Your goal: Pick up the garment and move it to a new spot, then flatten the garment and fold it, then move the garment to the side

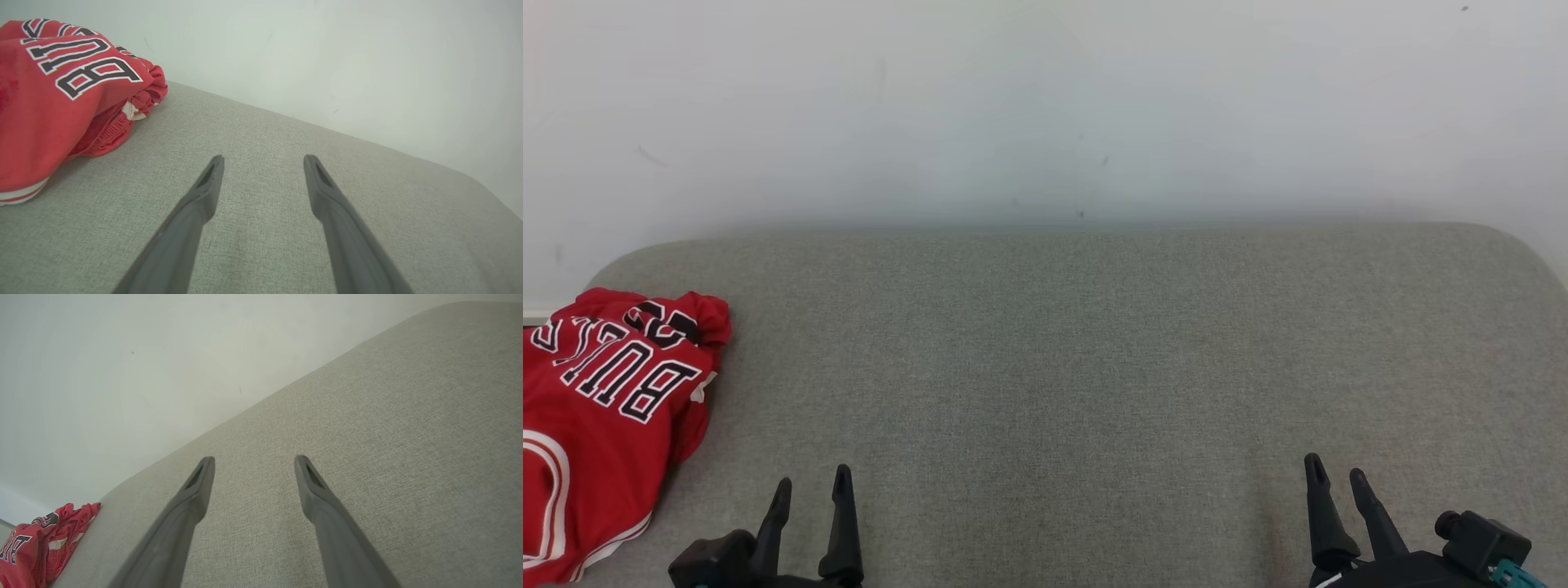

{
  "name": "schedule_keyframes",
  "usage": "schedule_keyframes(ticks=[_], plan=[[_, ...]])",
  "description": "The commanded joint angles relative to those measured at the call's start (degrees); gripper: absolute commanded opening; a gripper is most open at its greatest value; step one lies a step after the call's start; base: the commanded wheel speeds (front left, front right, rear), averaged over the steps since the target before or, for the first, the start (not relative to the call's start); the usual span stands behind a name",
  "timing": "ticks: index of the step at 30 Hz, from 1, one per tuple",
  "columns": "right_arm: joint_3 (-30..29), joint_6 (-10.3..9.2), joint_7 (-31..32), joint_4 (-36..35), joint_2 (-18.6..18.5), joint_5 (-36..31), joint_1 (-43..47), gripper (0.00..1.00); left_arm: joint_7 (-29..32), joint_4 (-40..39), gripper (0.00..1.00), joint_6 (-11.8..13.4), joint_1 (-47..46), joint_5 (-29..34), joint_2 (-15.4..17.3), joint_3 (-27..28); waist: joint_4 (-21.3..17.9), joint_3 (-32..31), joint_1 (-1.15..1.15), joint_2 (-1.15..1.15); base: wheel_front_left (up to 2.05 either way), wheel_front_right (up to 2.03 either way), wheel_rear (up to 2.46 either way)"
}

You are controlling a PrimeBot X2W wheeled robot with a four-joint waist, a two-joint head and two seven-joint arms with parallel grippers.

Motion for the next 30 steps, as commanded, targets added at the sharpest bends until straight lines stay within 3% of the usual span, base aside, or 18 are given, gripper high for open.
schedule_keyframes(ticks=[1, 19, 30], plan=[[0.2, 0.13, -0.4, -0.4, -0.2, -1.7, -0.2, 1.00, -0.6, -0.7, 1.00, 0.3, 0.3, 1.9, 0.5, -0.5, 0.0, -0.1, 0.00, 0.00, 0.00, 0.00, 0.00], [0.7, 0.15, -1.6, -0.3, -0.2, -10.6, 1.0, 1.00, -2.9, 0.0, 1.00, 0.9, 0.9, 8.3, 0.5, -1.3, 0.1, -1.0, 0.00, 0.00, 0.00, 0.00, 0.00], [0.9, 0.17, -2.4, 0.2, -0.3, -15.2, 1.7, 1.00, -4.2, 0.0, 1.00, 0.1, 2.0, 12.0, 0.0, 0.1, 0.4, -1.9, 0.00, 0.00, 0.00, 0.00, 0.00]])
